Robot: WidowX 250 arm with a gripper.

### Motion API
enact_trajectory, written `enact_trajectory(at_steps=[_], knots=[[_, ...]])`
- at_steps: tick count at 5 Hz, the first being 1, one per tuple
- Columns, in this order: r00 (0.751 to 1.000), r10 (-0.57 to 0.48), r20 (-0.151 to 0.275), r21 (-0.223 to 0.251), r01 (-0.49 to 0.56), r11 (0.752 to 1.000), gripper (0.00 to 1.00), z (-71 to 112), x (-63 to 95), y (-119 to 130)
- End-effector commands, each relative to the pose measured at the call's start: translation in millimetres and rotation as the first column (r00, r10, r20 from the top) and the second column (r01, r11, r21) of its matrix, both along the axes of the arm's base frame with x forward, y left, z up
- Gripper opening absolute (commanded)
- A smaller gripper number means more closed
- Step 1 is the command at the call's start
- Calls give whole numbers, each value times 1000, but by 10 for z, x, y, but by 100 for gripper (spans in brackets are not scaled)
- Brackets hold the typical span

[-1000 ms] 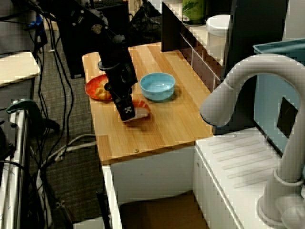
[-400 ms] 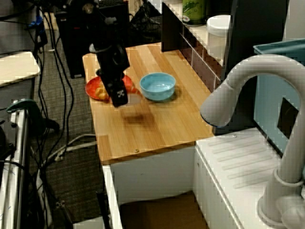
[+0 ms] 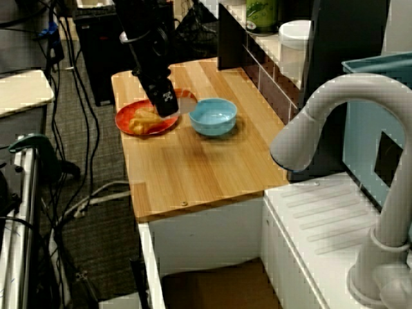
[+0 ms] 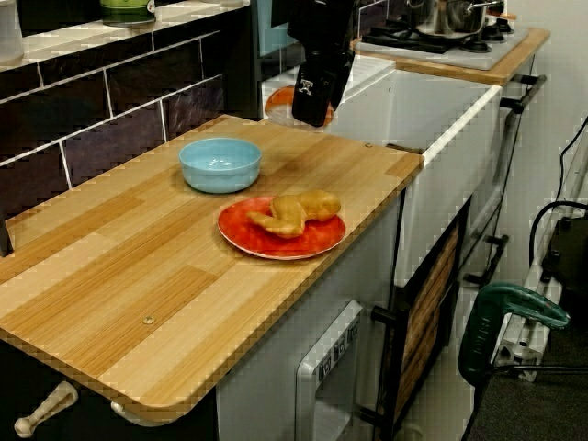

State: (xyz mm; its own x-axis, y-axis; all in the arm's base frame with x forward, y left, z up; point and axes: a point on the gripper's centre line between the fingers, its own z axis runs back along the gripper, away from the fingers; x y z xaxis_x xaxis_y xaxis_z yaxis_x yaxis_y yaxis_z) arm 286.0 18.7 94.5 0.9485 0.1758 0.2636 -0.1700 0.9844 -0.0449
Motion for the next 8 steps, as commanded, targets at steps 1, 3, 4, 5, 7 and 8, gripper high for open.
enact_trajectory(at_steps=[1,3,4,5,7,8], knots=[[994,78,75,43,-81,996,0,109,478,289],[991,123,58,47,-126,991,0,29,686,532],[991,118,57,44,-121,992,0,25,640,499],[993,107,55,26,-108,994,0,62,591,435],[995,95,38,-1,-95,996,0,55,551,335],[994,104,28,-4,-104,995,0,40,541,320]])
